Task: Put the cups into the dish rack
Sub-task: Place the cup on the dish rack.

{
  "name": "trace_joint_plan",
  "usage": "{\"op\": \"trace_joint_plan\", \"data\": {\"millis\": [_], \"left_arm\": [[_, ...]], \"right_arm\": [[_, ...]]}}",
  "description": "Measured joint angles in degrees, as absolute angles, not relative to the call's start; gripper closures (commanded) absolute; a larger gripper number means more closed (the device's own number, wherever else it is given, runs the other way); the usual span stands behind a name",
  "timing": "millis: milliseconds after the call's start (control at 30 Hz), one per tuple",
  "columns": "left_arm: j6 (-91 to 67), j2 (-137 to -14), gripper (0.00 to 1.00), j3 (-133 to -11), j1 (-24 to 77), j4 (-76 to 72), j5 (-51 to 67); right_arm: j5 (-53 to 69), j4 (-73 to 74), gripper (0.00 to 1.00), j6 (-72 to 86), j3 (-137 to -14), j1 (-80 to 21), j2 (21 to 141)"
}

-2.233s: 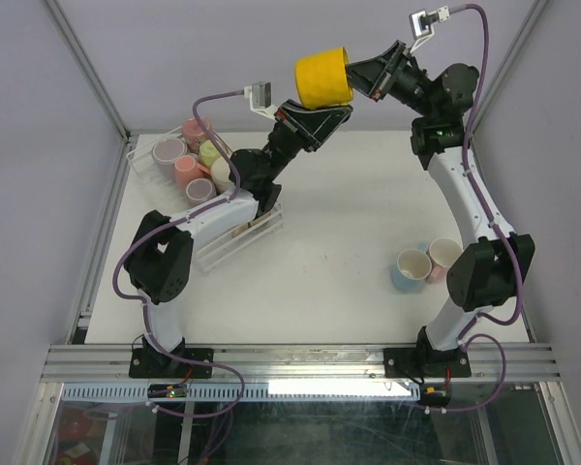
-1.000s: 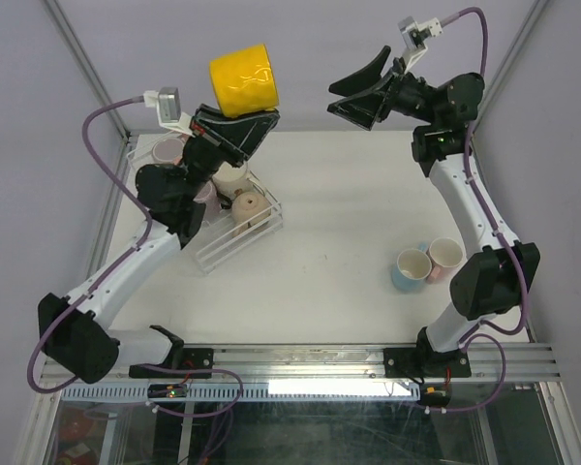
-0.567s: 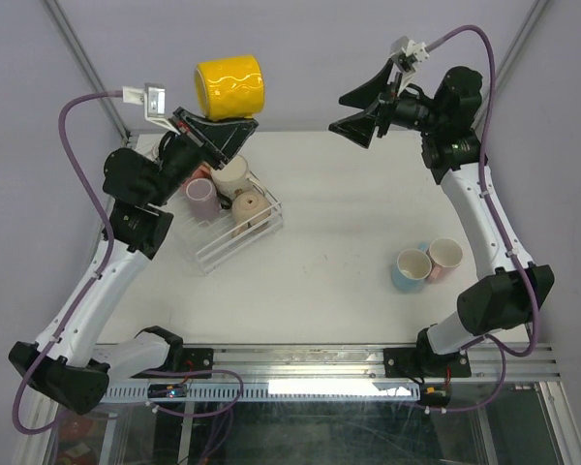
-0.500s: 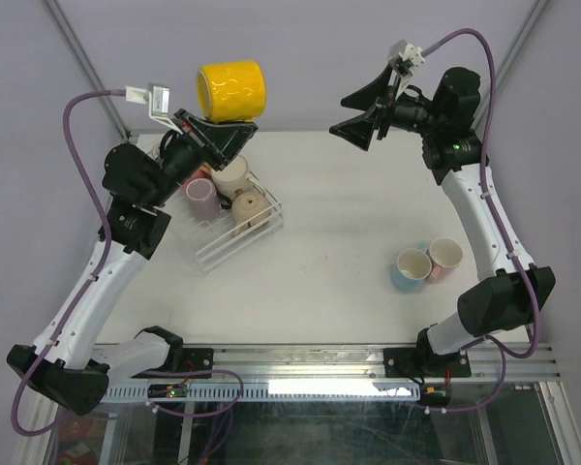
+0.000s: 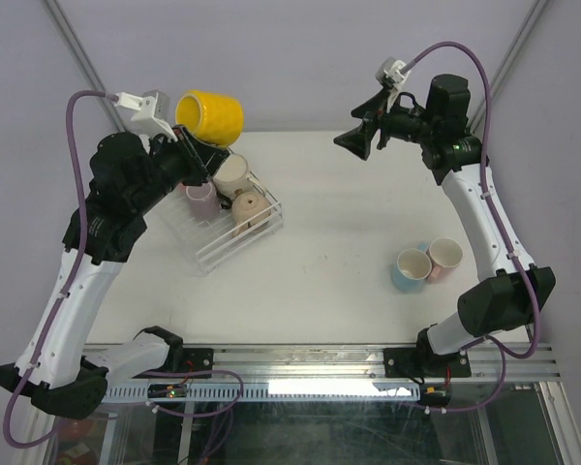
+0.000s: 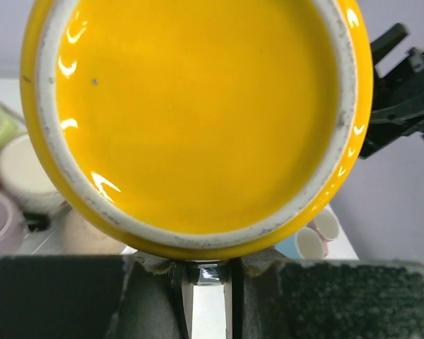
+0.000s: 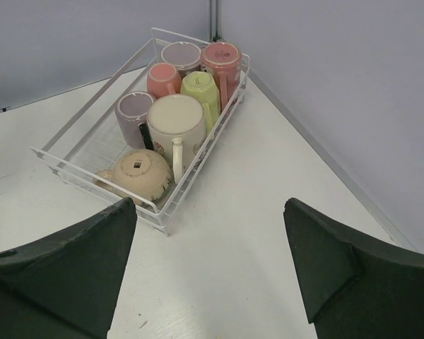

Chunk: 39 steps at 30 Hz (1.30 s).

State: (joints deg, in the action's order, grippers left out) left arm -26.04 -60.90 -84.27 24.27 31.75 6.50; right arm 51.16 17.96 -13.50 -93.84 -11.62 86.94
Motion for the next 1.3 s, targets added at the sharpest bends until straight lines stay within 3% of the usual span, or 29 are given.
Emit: {"op": "trace_joint_plan", "data": {"millis": [633, 1300], "left_arm": [[-24.69, -67.31, 1.0, -93.91, 24.27, 58.5, -11.53], [-33.61, -70.06, 1.0, -83.96, 23.86, 58.72, -19.7]], "right_arm": [[47.75, 22.9, 0.12, -17.78, -92.4, -11.6, 86.94], [47.07, 23.86, 0.12, -18.61, -90.72, -11.62, 87.29]]}}
